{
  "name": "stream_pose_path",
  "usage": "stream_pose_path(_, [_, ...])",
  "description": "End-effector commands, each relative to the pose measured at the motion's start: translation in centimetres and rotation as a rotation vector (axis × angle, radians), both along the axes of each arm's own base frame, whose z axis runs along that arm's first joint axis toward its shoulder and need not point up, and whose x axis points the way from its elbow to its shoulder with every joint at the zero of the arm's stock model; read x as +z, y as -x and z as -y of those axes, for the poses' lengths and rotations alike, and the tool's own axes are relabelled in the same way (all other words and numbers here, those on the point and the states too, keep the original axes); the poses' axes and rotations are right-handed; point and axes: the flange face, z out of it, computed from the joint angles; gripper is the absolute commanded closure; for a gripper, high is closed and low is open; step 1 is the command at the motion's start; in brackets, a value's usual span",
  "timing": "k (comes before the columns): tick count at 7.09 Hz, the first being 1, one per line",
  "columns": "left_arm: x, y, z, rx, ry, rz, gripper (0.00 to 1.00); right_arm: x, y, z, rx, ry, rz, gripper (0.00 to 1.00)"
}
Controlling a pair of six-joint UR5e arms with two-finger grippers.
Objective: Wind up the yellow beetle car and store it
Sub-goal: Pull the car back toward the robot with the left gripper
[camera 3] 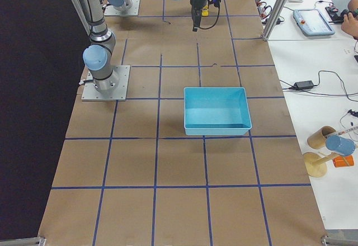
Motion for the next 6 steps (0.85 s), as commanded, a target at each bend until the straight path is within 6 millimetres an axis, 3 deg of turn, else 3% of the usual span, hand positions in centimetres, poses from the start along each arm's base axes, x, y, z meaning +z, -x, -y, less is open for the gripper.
stream_pose_path(1, [0.4,0.0,0.1,-0.001,0.005,0.002,0.68,0.1,0.0,0.0,0.000,0.002,0.000,0.00])
stream_pose_path(6, [-0.7,-2.1,-0.4,0.021,-0.018,0.012,0.68,0.0,0.0,0.1,0.000,0.002,0.000,0.00])
